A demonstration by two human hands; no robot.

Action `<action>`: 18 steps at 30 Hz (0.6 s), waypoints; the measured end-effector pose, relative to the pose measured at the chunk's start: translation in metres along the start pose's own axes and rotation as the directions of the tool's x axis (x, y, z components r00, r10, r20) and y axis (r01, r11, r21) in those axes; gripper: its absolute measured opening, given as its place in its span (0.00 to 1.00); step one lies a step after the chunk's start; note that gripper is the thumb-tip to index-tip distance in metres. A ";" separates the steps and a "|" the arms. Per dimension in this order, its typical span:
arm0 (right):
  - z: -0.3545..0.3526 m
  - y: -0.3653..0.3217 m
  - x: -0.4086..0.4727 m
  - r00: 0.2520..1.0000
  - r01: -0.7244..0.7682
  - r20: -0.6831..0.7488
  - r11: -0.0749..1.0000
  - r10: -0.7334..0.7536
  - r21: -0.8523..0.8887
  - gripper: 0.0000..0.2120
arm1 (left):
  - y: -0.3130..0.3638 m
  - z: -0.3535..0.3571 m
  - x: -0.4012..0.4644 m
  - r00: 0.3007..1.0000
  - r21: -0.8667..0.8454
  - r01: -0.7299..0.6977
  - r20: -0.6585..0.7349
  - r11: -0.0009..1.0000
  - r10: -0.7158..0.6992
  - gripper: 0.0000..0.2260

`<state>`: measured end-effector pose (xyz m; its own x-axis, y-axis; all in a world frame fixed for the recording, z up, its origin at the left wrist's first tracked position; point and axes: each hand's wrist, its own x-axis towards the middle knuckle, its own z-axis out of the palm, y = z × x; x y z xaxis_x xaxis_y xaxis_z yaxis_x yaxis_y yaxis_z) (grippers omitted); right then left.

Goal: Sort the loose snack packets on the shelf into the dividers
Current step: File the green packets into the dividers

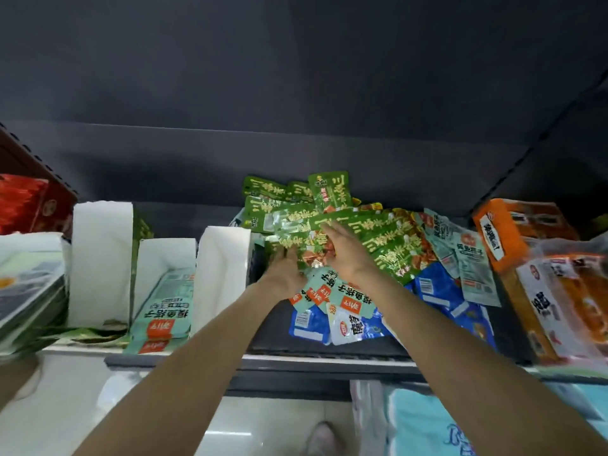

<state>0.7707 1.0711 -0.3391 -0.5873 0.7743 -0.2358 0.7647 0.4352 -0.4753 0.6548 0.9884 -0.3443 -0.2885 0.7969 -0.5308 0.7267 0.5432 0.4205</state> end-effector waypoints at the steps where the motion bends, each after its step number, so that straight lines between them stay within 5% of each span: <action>1: 0.000 0.000 0.003 1.000 0.019 -0.020 0.999 -0.020 -0.034 0.35 | -0.001 0.001 0.002 1.000 0.010 -0.003 -0.008 1.000 0.003 0.34; 7: 0.000 -0.007 0.020 0.999 -0.026 -0.029 0.948 0.018 -0.319 0.34 | -0.005 0.001 0.004 0.999 -0.010 -0.027 -0.036 1.000 0.027 0.30; 10: -0.008 -0.010 0.020 0.999 -0.012 -0.053 0.931 -0.008 -0.365 0.23 | 0.003 0.000 0.000 0.989 -0.159 -0.058 -0.141 0.986 0.036 0.29; 13: -0.023 -0.011 0.004 0.996 -0.035 -0.087 0.995 0.027 -0.093 0.11 | 0.017 -0.008 -0.008 0.959 -0.276 -0.152 -0.275 0.949 0.074 0.26; 18: -0.048 -0.019 -0.030 0.961 -0.087 -0.181 0.848 0.210 0.522 0.18 | 0.025 -0.034 -0.029 0.891 -0.328 -0.215 -0.452 0.920 0.047 0.16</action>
<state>0.7870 1.0620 -0.2821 -0.3559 0.9184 -0.1727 0.5612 0.0622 -0.8253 0.6601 0.9883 -0.2930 -0.5041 0.8551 -0.1207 0.5263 0.4150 0.7422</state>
